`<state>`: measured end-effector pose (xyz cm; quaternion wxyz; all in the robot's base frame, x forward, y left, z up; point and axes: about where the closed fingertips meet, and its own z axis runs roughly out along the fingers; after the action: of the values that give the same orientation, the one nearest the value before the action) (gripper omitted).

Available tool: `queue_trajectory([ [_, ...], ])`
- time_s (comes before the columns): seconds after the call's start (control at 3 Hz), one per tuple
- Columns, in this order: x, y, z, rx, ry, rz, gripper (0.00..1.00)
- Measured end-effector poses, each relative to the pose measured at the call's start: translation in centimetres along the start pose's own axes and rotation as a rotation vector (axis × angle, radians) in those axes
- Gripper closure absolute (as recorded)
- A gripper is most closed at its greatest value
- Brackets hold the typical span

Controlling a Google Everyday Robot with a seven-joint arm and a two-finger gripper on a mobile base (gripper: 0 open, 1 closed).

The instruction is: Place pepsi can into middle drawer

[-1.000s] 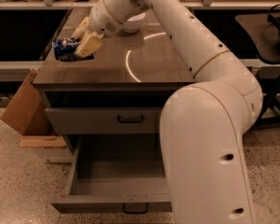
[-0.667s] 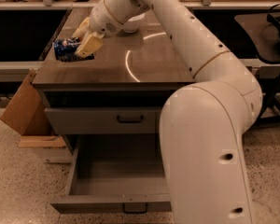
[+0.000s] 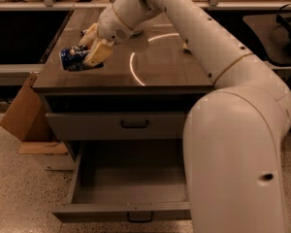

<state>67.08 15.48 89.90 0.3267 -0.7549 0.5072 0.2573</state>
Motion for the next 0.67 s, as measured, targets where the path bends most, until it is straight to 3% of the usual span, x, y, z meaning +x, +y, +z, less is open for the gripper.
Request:
queue_trajectory([
  [0.67,-0.5,6.1,-0.6,0.023,0.032,-0.04,1.0],
])
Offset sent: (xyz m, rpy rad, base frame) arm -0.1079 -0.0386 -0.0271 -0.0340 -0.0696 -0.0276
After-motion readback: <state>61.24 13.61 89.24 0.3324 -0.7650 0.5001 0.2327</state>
